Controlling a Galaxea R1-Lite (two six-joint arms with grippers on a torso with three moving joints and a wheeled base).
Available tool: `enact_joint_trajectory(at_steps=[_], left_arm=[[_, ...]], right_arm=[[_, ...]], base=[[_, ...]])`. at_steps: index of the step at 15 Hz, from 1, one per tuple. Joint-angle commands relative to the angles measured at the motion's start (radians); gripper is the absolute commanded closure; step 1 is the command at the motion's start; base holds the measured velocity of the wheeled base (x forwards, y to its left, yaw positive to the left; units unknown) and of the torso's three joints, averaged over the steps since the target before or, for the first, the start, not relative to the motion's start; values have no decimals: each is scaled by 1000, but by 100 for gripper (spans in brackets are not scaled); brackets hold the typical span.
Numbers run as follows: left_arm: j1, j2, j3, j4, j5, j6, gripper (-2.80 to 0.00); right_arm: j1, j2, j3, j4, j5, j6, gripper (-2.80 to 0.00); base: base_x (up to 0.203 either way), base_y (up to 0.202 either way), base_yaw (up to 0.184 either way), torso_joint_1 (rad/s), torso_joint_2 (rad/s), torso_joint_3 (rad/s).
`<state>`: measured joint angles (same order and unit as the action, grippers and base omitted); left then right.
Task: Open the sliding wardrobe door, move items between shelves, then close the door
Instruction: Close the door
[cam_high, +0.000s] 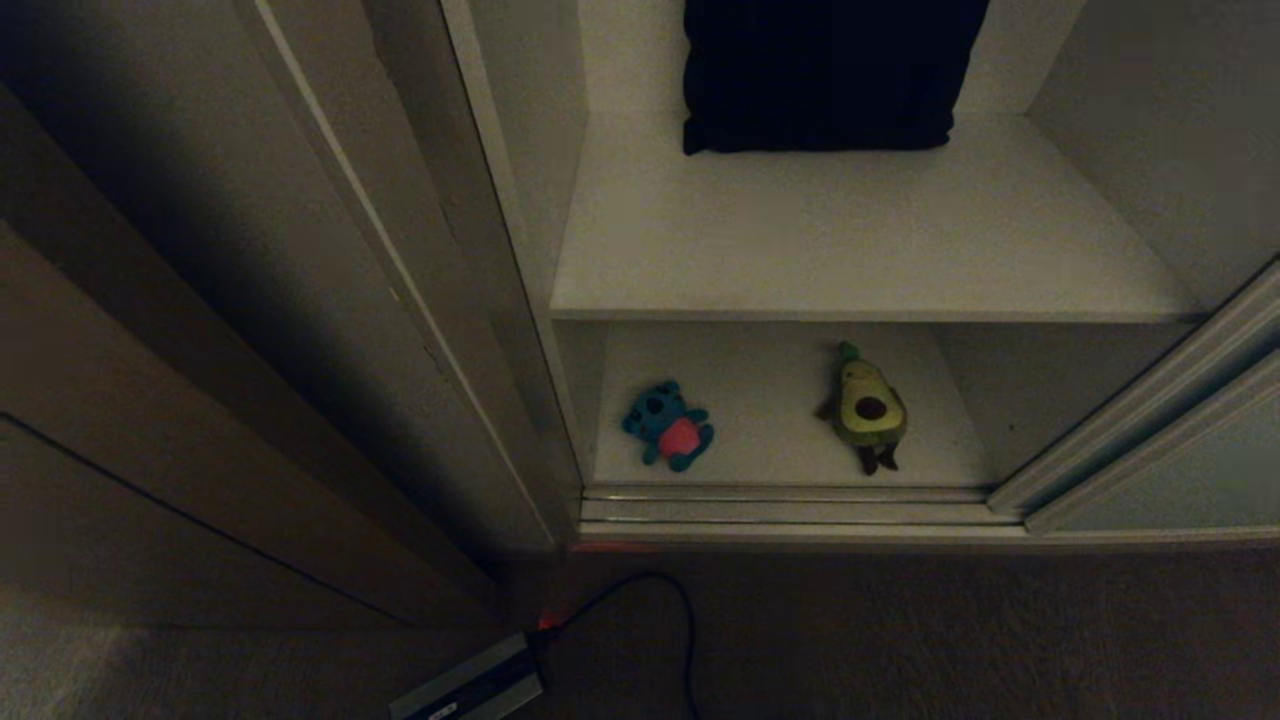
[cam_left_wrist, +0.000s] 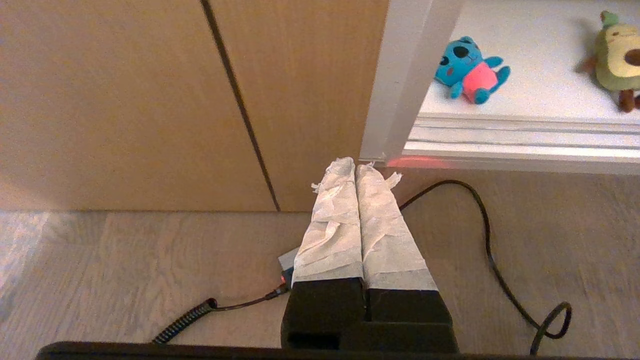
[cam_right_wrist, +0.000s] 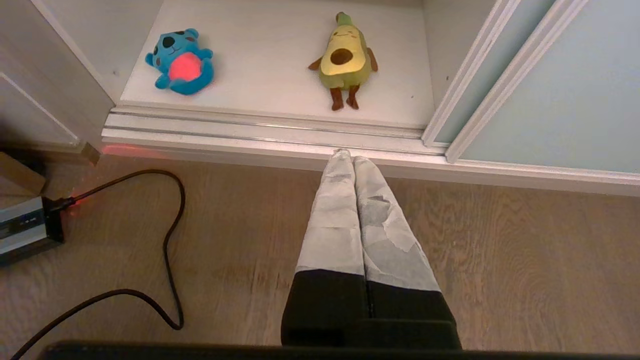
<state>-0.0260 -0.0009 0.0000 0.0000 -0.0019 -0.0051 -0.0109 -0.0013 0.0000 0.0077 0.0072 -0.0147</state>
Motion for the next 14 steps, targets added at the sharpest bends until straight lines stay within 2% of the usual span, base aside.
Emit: enact_joint_trajectory(at_steps=[1,3,14], left_arm=[[0,-1,-2,0,0,-1,0],[0,-1,-1,0,0,-1,0],[0,-1,0,-2,0,-1,0]], right_arm=[[0,1,4,0,0,-1,0],[0,1,4,0,0,-1,0],[0,1,3,0,0,-1,0]], base=[[0,0,0,0,0,0],[1,-116,10,3,4,3],[0,-198,2,3,1,3]])
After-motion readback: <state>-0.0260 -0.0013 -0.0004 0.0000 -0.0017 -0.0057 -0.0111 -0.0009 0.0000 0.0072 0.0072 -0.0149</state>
